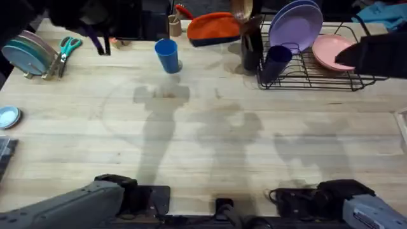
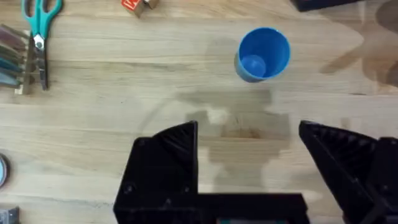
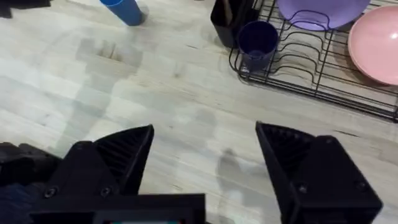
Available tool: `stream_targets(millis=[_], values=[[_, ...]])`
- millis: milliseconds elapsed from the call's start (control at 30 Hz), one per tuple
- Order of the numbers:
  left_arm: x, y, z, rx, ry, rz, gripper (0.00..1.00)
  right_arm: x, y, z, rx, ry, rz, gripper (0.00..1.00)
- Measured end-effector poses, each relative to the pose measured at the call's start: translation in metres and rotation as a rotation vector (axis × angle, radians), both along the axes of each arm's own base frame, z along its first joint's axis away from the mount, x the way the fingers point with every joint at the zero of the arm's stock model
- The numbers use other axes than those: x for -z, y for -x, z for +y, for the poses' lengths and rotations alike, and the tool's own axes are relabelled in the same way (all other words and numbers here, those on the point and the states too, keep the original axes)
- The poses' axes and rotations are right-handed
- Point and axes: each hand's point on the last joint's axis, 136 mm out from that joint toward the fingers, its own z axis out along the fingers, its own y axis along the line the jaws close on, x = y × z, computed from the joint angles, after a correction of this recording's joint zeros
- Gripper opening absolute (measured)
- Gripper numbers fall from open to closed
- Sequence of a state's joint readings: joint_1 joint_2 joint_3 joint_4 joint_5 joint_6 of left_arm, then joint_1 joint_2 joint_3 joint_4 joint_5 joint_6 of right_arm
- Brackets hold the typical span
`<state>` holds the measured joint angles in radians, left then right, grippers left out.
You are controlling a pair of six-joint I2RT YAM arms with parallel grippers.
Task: Pick up the cup on the table and put them onto the rack.
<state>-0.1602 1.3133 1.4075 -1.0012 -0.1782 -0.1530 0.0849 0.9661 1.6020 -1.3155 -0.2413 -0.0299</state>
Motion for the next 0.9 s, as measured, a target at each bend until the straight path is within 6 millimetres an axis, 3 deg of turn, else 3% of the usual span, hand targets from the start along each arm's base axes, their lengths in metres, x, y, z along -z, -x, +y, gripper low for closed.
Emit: stream_targets(millis=[133,367,467,633,733,900], values=[[0.006,-0.008,0.004,-0.007,0.001,0.009,0.991,0.0,0.0,0.0,0.0,0.0,0.0,0.992],[0.004,-0.037,0.035,-0.033,0.148,-0.058,0.993,0.0,0.0,0.0,0.0,0.0,0.0,0.992],[0.007,-0.042,0.032,-0.015,0.173,-0.054,0.993,0.0,0.0,0.0,0.0,0.0,0.0,0.992],[0.023,-0.05,0.026,0.006,0.197,-0.014,0.996,0.0,0.0,0.0,0.0,0.0,0.001,0.992],[0.052,-0.062,0.026,0.002,0.203,0.051,0.998,0.0,0.0,0.0,0.0,0.0,0.001,0.992],[0.069,-0.067,0.027,-0.003,0.206,0.094,0.998,0.0,0.0,0.0,0.0,0.0,0.001,0.992]])
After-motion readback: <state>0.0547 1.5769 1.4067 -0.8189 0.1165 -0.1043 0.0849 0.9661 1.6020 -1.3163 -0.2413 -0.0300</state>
